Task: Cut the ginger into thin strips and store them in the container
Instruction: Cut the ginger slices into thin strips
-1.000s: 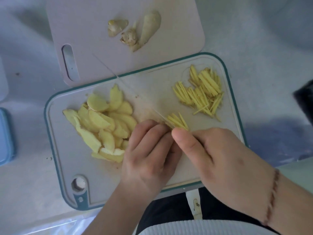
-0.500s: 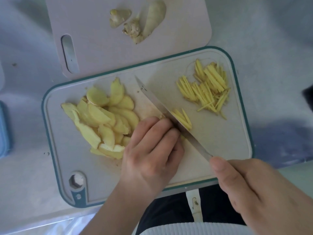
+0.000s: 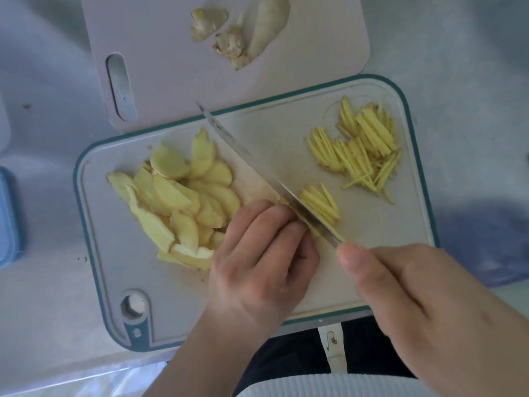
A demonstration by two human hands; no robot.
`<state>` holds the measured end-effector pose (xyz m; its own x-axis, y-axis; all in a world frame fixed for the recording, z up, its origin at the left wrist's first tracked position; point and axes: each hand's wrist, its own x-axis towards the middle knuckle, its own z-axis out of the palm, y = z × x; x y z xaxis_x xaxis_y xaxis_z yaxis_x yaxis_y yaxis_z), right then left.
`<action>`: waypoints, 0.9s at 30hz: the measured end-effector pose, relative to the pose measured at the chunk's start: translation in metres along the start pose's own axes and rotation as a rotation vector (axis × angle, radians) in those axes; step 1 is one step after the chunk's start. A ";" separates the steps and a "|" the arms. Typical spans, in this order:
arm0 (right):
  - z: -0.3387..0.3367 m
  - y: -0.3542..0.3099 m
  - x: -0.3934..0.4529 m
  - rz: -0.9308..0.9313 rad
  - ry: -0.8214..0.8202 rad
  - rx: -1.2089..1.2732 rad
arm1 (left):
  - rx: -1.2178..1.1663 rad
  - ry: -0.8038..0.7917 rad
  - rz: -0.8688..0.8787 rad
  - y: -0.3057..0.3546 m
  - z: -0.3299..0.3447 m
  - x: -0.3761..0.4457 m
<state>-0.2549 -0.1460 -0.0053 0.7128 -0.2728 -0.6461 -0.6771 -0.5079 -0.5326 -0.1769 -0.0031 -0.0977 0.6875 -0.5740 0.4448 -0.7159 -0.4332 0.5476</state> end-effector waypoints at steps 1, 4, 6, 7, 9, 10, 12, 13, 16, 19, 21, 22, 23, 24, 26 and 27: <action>0.000 0.001 -0.003 -0.003 -0.019 0.019 | 0.002 0.003 0.003 0.000 0.000 0.000; -0.002 0.006 -0.006 -0.012 -0.013 0.025 | 0.005 0.015 0.008 0.000 0.001 0.000; -0.002 0.007 -0.007 -0.002 -0.009 0.014 | 0.000 0.013 0.005 0.000 0.001 -0.001; -0.001 0.007 -0.006 0.005 -0.015 0.007 | -0.003 0.008 0.004 0.000 0.001 -0.001; 0.001 0.002 -0.003 0.006 -0.041 -0.024 | -0.008 -0.005 0.003 0.000 0.001 -0.001; 0.002 -0.002 0.002 -0.007 -0.048 -0.035 | -0.013 -0.009 0.004 -0.001 0.000 -0.001; 0.004 -0.008 0.017 -0.057 -0.048 -0.033 | -0.032 -0.009 0.010 -0.003 0.001 -0.001; 0.004 -0.013 0.023 -0.074 -0.045 0.002 | -0.039 -0.005 0.013 -0.003 0.001 -0.001; -0.001 -0.021 0.023 -0.061 -0.048 0.060 | -0.029 0.023 0.002 -0.001 0.001 0.000; -0.003 -0.013 0.003 -0.019 -0.009 0.025 | 0.021 0.031 -0.005 0.000 0.002 0.000; 0.003 -0.002 -0.009 -0.029 0.015 -0.001 | 0.015 0.023 0.000 0.000 0.001 -0.001; 0.006 0.004 -0.013 -0.051 0.096 -0.032 | 0.007 0.019 0.006 0.000 0.001 -0.001; 0.008 0.007 -0.016 -0.083 0.196 -0.066 | -0.001 0.016 0.011 0.000 0.001 -0.001; 0.009 0.007 -0.017 -0.090 0.228 -0.073 | -0.004 0.012 0.015 -0.001 0.001 -0.001; 0.010 0.004 -0.013 -0.042 0.175 -0.038 | -0.001 0.004 0.018 0.000 0.001 -0.002; 0.009 0.003 -0.009 -0.010 0.121 -0.016 | 0.000 0.003 0.018 -0.001 0.001 -0.002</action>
<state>-0.2651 -0.1376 -0.0060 0.7368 -0.3637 -0.5699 -0.6677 -0.5241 -0.5288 -0.1777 -0.0024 -0.0995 0.6748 -0.5799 0.4564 -0.7282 -0.4228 0.5394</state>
